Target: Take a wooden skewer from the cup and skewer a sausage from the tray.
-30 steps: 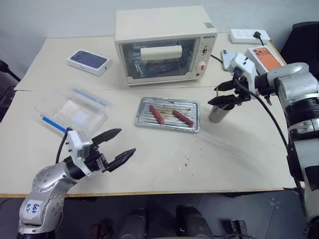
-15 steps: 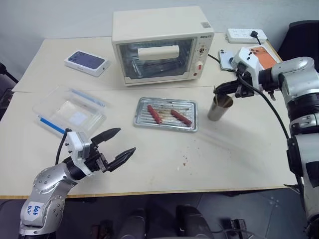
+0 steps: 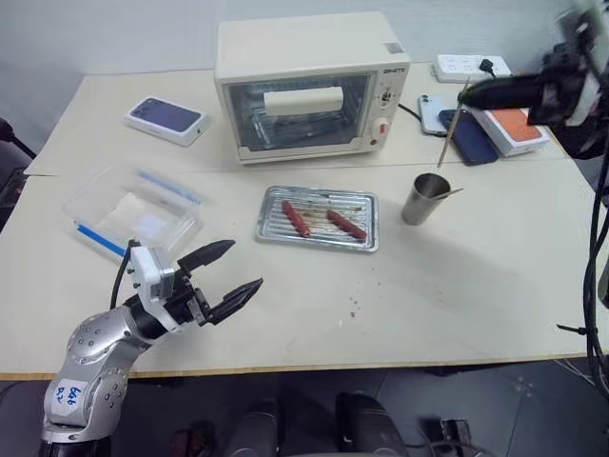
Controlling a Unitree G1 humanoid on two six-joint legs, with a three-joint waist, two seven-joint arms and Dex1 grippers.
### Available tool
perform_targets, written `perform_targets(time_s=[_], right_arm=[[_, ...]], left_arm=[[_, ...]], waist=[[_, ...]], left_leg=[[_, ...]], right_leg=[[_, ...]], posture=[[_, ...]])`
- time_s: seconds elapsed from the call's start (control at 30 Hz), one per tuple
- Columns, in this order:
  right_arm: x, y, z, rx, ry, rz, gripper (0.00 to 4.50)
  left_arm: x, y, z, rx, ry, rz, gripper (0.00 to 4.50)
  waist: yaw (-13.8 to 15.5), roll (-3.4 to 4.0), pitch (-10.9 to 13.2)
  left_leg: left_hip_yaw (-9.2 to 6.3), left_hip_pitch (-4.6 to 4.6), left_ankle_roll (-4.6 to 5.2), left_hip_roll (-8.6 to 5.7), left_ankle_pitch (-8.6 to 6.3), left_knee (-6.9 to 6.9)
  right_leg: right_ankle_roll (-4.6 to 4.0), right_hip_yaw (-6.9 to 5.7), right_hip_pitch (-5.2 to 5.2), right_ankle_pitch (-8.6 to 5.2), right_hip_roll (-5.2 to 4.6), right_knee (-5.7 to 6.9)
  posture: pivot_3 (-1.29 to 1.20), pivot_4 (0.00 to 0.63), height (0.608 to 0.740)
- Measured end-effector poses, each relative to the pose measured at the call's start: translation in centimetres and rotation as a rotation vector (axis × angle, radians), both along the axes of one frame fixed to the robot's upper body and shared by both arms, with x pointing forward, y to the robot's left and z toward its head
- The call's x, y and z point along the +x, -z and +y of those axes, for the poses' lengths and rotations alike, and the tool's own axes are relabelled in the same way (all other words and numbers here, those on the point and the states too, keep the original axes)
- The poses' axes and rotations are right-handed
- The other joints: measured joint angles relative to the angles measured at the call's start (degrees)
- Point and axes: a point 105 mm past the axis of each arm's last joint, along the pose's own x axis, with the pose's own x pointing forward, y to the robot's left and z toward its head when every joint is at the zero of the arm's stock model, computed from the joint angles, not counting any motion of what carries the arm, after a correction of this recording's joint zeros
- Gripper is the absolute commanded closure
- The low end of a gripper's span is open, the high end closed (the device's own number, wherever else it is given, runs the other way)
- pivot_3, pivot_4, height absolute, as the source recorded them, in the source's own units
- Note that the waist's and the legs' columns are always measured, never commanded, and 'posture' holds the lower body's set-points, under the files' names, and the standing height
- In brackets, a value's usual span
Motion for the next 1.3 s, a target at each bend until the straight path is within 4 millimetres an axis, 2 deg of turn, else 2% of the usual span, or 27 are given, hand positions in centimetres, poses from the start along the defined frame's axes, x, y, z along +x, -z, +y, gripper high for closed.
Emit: perform_targets(time_s=[0.07,0.13,0.23,0.3,0.37,0.47,0.57,0.7,0.8,1.1,1.3], right_arm=[[-0.4,0.1,1.0,0.135,-0.088,0.032,4.45],[-0.9,1.2,2.7,0.285,-0.203,0.101,4.45],[-1.7,4.2,6.4,0.491,-0.348,0.243,4.45],[-2.9,6.3,8.8,0.561,-0.405,0.327,4.45],[-3.8,6.5,9.7,0.606,-0.421,0.332,4.45],[-5.8,6.7,11.5,0.683,-0.468,0.321,4.45],[-6.5,7.6,12.5,0.721,-0.46,0.356,4.45],[-7.1,7.7,13.0,0.734,-0.456,0.365,4.45],[-7.2,7.5,13.1,0.746,-0.454,0.362,4.5],[-7.2,8.5,12.9,0.742,-0.442,0.381,4.5],[-7.3,10.2,12.5,0.756,-0.427,0.416,4.5]], left_arm=[[0.1,-0.6,-0.4,-0.05,0.036,0.011,0.0],[0.3,-1.4,-1.0,-0.114,0.058,0.001,0.0],[0.8,-3.1,-2.4,-0.206,0.102,-0.03,0.0],[1.0,-4.1,-3.4,-0.259,0.138,-0.041,0.0],[1.2,-4.6,-3.8,-0.292,0.146,-0.044,0.0],[1.4,-5.9,-5.7,-0.352,0.201,-0.064,0.0],[1.5,-6.6,-7.0,-0.383,0.234,-0.07,0.0],[1.7,-6.6,-7.6,-0.399,0.243,-0.06,0.0],[1.7,-6.6,-7.8,-0.399,0.244,-0.058,0.48],[1.7,-6.6,-7.8,-0.399,0.244,-0.061,2.8],[1.7,-6.7,-7.8,-0.398,0.245,-0.064,4.29]], waist=[[-0.07,0.0,0.0],[-0.02,-0.01,-0.01],[0.13,-0.02,-0.02],[0.24,-0.01,-0.01],[0.41,-0.01,-0.01],[0.31,-0.05,-0.03],[0.04,-0.05,-0.04],[-0.33,-0.04,-0.04],[-0.41,-0.04,-0.04],[-0.19,-0.04,-0.04],[-0.04,-0.05,-0.04]], left_leg=[[0.01,0.01,0.0,0.01,0.0,0.02],[-0.05,0.02,0.0,0.03,0.0,0.08],[-0.13,-0.05,-0.02,0.02,-0.01,0.38],[-0.16,-0.18,-0.01,-0.05,-0.04,0.56],[-0.23,-0.21,0.03,-0.09,-0.06,0.72],[-0.23,-0.17,0.07,-0.14,-0.09,0.84],[-0.2,-0.12,0.07,-0.13,-0.09,0.82],[-0.17,-0.06,0.07,-0.11,-0.09,0.75],[-0.17,-0.05,0.07,-0.1,-0.09,0.75],[-0.17,-0.05,0.09,-0.12,-0.1,0.76],[-0.16,-0.05,0.1,-0.11,-0.11,0.75]], right_leg=[[0.0,0.01,0.01,0.0,0.0,0.05],[0.0,-0.06,0.09,0.0,0.01,0.31],[0.0,-0.14,0.07,0.0,0.01,0.55],[0.0,-0.14,-0.02,0.0,-0.03,0.67],[0.0,-0.17,-0.02,0.0,-0.04,0.73],[0.02,-0.16,0.08,0.01,-0.05,0.73],[0.02,-0.11,0.09,0.01,-0.02,0.77],[0.02,-0.06,0.08,0.01,0.02,0.78],[0.02,-0.06,0.08,0.01,0.03,0.78],[0.02,-0.04,0.09,0.01,0.02,0.76],[0.02,-0.03,0.1,0.01,0.02,0.74]], posture=[[0.0,0.15,0.74],[0.0,0.15,0.74],[0.0,0.15,0.74],[0.0,0.15,0.74],[0.0,0.15,0.74],[0.0,0.15,0.74],[0.0,0.15,0.74],[0.0,0.15,0.74],[0.0,0.15,0.74],[0.0,0.15,0.74],[0.0,0.15,0.74]])
